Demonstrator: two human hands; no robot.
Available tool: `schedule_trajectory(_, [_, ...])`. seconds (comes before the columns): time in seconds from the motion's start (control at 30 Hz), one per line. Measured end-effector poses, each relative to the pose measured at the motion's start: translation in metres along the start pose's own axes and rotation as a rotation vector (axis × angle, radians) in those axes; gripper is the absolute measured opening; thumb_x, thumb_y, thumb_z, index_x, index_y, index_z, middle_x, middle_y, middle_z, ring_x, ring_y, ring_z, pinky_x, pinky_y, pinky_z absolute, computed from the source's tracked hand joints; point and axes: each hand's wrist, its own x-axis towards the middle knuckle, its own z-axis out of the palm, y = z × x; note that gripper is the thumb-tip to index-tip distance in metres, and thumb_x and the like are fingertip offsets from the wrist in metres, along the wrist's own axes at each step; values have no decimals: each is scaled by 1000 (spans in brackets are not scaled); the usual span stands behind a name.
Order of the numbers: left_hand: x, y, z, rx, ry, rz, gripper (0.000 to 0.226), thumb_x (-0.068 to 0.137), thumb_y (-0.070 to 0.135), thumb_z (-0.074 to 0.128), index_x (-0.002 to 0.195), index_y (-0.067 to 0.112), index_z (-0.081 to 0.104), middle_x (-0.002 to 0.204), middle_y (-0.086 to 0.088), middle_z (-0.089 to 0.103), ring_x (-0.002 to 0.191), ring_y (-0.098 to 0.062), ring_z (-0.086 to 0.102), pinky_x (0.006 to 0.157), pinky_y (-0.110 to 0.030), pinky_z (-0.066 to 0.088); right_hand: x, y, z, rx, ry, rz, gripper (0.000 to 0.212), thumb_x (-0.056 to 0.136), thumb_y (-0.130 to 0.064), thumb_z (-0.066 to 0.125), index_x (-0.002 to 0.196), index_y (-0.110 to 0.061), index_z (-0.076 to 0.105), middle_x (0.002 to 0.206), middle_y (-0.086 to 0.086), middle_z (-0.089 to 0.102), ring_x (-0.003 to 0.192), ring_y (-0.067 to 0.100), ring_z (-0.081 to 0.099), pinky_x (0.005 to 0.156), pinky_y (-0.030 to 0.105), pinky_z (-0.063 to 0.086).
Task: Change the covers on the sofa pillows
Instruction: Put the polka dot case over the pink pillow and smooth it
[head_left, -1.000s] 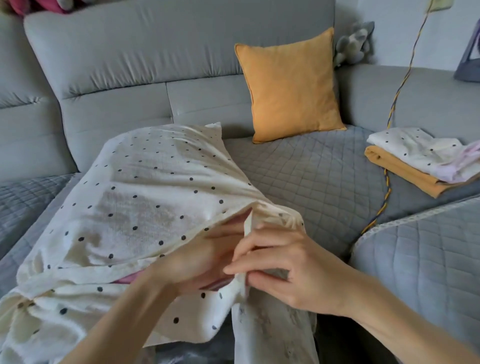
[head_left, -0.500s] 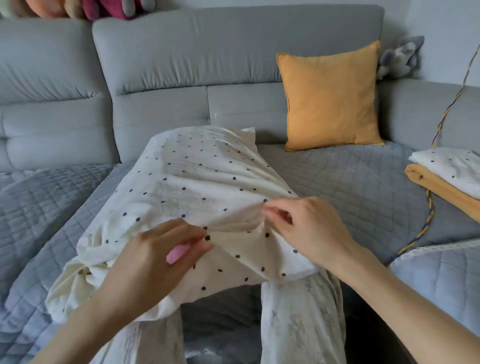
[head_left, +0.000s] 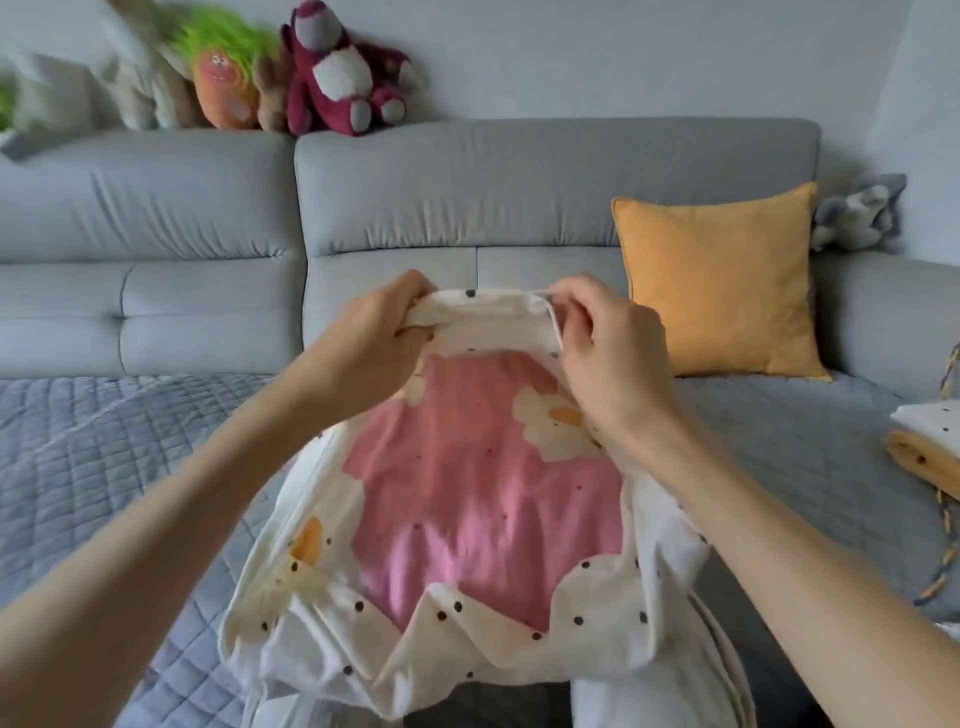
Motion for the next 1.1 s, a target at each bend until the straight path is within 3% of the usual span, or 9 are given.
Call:
schedule_trajectory(0.13, [31,5,1,415,-209,-14,37,79,51,64,94,19,52,74,4,49,79,-27,53,64,-32,35,36,-4,10,30,53,-5,21,95,-8,41,95,-6,62,84,9,67,76,29,59,65,39,43])
schedule_trajectory(0.23, [51,-16,-4,515,38,82,10,89,18,58,96,10,58,86,-7,55,89,-36,56,63,-35,34,38,-4,20,48,99,-27,16,93,-7,46,85,-4,60,77,7,63,69,23,55,63,33,41])
schedule_trajectory(0.4, [67,-31,-7,250,139,-6,30,78,-7,43,104,1,57,100,-21,65,92,-38,55,62,-27,27,17,-21,13,134,227,-157,10,85,-5,55,83,-8,64,82,6,60,71,12,49,69,18,36])
schedule_trajectory(0.47, [70,-24,-3,165,141,39,31,77,-9,42,103,1,57,98,-19,65,91,-37,56,61,-26,27,-3,-34,29,110,-41,-239,17,89,-10,50,93,-8,67,86,6,64,76,15,58,72,21,42])
schedule_trajectory(0.57, [72,-3,0,60,167,151,34,74,-11,43,104,1,56,94,-18,65,89,-36,57,61,-25,27,-4,-33,74,-16,-602,-117,34,98,-17,36,126,-9,53,124,13,55,118,26,49,98,29,36])
schedule_trajectory(0.67, [66,14,10,15,100,227,42,72,-13,43,110,2,52,94,-21,65,85,-36,56,59,-26,25,19,-15,100,-86,-740,19,33,98,-19,36,125,-4,48,131,13,46,127,30,39,99,31,30])
schedule_trajectory(0.8, [64,-10,11,100,-60,225,45,76,-10,43,115,10,47,83,-17,61,77,-36,55,57,-38,39,-5,27,148,-245,-1126,13,46,89,-52,30,119,-30,58,130,1,53,122,27,46,99,42,30])
schedule_trajectory(0.97, [66,-54,-3,749,-317,303,48,83,52,58,125,29,48,104,7,63,97,-21,61,69,-28,34,-8,41,181,-280,-972,57,56,90,-52,40,137,-22,39,137,8,48,126,28,43,101,42,29])
schedule_trajectory(1.1, [66,-74,-1,603,-74,171,34,84,6,44,113,20,57,109,-1,57,92,-30,58,64,-31,33,1,36,199,-471,-1005,-1,41,95,-40,37,122,-12,50,122,10,58,110,28,53,92,40,34])
